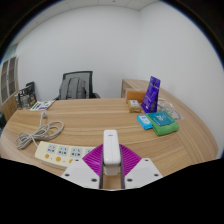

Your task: Unplug charger

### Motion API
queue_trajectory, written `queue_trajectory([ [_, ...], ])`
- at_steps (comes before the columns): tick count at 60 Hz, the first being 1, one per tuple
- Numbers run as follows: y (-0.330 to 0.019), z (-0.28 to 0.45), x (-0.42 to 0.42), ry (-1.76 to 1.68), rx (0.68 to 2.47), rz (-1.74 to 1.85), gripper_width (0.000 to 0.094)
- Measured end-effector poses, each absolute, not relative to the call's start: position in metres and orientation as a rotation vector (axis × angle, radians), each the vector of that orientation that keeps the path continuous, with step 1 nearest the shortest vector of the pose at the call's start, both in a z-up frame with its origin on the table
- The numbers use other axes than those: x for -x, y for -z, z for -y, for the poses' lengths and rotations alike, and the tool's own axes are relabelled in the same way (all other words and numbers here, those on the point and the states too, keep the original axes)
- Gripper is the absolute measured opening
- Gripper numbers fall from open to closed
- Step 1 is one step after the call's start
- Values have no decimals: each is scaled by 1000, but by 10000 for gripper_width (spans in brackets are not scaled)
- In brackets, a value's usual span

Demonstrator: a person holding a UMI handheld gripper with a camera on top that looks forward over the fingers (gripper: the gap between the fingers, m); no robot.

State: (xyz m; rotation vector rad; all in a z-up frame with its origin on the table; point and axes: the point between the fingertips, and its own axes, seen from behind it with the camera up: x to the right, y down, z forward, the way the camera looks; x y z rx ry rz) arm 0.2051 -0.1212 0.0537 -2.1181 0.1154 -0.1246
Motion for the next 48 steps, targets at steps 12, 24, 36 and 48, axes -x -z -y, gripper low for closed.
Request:
queue_trajectory([
  [12, -58, 120, -200, 83, 2144, -63, 141],
  [24, -222, 89, -199, 126, 1826, 61, 136],
  [36, -260, 78, -251, 48, 1788, -88, 137],
  [48, -129, 107, -302, -29, 2016, -279, 142],
])
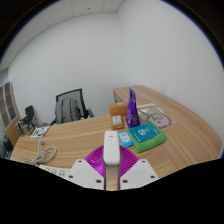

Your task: Unplug charger

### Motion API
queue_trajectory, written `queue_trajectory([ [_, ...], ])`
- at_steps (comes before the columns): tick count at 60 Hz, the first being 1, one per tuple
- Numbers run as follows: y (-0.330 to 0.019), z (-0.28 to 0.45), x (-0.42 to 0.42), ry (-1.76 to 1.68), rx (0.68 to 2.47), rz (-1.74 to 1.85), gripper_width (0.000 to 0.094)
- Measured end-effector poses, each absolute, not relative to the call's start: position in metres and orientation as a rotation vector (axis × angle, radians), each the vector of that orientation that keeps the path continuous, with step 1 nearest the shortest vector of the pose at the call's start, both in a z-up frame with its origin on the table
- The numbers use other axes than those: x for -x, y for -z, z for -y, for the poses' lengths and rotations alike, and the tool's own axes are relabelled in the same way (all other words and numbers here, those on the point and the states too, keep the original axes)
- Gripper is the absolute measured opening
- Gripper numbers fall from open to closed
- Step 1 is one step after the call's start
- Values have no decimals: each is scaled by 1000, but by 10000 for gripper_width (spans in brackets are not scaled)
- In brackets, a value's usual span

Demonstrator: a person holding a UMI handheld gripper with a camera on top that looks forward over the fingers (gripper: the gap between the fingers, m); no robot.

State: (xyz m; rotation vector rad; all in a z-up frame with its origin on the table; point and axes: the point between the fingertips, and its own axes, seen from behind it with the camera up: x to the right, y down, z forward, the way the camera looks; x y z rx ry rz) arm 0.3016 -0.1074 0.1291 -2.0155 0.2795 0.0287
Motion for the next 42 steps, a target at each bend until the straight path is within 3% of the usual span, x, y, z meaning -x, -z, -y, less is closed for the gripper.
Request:
queue_trajectory([
  [2, -102, 113, -305, -39, 2037, -299, 151],
  [10, -48, 122, -320, -179, 2115, -441, 176],
  [18, -35, 126, -340, -255, 2083, -570, 234],
  [27, -19, 140, -372, -146, 2147, -626, 490],
  [32, -15, 151, -384, -79, 2181, -616, 695],
  [42, -54, 167, -397, 139, 2186, -459, 855],
])
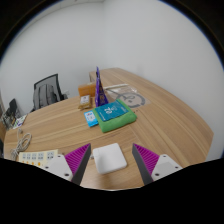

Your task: Unplug charger

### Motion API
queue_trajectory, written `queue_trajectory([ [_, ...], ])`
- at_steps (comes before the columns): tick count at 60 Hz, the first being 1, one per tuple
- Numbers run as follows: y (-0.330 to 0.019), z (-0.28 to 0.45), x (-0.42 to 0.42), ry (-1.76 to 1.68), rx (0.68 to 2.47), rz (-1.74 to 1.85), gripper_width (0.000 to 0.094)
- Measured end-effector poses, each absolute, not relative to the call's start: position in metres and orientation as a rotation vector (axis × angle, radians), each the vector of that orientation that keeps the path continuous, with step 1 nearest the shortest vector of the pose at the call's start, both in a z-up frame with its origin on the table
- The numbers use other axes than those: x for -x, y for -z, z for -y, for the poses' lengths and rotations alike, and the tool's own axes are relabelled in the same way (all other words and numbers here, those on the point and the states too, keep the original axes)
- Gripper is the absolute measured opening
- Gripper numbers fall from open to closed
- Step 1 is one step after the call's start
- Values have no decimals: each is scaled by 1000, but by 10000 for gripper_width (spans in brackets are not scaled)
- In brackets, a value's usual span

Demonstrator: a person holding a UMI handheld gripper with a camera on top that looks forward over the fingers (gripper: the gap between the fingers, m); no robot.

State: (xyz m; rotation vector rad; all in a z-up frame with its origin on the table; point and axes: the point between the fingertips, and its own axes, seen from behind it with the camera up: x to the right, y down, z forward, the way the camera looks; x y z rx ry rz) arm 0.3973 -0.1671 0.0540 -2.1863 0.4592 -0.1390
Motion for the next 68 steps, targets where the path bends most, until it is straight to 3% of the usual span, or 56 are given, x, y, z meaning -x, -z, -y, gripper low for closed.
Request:
queue_trajectory([
  [20, -181, 261, -306, 307, 2173, -308, 860],
  [31, -227, 338, -236, 308, 2159, -303, 860],
  [46, -251, 414, -176, 362, 2168, -254, 861],
  [68, -259, 429, -135, 371, 2152, -194, 860],
])
